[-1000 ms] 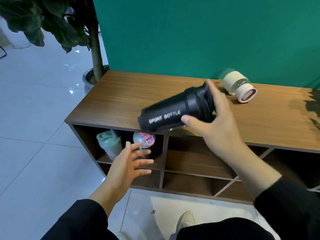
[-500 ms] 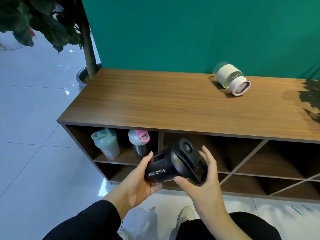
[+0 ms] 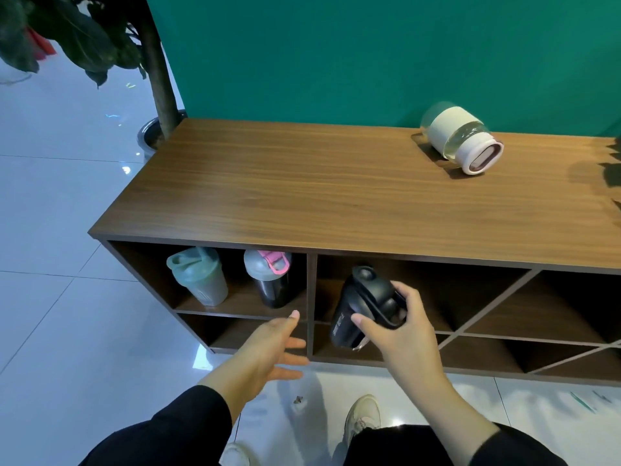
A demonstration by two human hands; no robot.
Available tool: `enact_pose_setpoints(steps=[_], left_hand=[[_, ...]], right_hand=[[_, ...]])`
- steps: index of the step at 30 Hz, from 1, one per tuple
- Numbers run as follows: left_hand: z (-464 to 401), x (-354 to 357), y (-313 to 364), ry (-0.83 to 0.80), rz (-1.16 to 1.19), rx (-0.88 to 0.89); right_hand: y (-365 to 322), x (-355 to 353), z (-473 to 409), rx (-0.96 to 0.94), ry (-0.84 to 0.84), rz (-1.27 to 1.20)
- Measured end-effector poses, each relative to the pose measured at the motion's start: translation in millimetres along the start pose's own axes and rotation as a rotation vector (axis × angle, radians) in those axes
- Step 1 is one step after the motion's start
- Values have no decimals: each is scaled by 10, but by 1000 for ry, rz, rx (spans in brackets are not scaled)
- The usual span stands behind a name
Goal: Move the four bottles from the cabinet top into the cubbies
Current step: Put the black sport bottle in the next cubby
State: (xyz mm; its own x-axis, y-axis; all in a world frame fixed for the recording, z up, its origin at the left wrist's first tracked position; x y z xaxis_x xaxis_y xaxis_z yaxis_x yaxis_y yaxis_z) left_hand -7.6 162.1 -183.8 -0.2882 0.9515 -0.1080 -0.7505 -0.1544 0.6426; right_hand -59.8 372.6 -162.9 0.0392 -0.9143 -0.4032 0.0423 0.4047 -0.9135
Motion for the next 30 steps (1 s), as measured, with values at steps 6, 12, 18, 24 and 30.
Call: enact_pose_setpoints(steps=[6,12,18,24,30], left_hand=[[-89,-159,82,158,20,116],[-122,-198,70,182,77,138],[-169,-172,47,190,76,138],[-182,-148,61,195,88,144],[-116,-136,69,203,87,167]], right_hand=[[2,245,-588,-59,-15,223],[217,486,-819,44,-43,271],[392,542,-930,113,-60,162],[381,538,-945,136,-60,202],[363,284,-594,-90,3,424]])
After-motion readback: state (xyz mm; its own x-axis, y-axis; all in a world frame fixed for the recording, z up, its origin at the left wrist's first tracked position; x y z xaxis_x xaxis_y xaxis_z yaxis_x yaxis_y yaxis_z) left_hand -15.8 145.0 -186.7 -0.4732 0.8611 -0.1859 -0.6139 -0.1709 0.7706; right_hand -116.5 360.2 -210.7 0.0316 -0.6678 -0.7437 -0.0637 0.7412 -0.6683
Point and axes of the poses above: each hand's wrist, its own z-axis away from the middle knuckle, its own x-axis out of the palm, y = z × x, the point moved 1 cm from there along -z, towards the middle knuckle, and after that the axes turned 5 degrees about y, right-handed, at the moved point
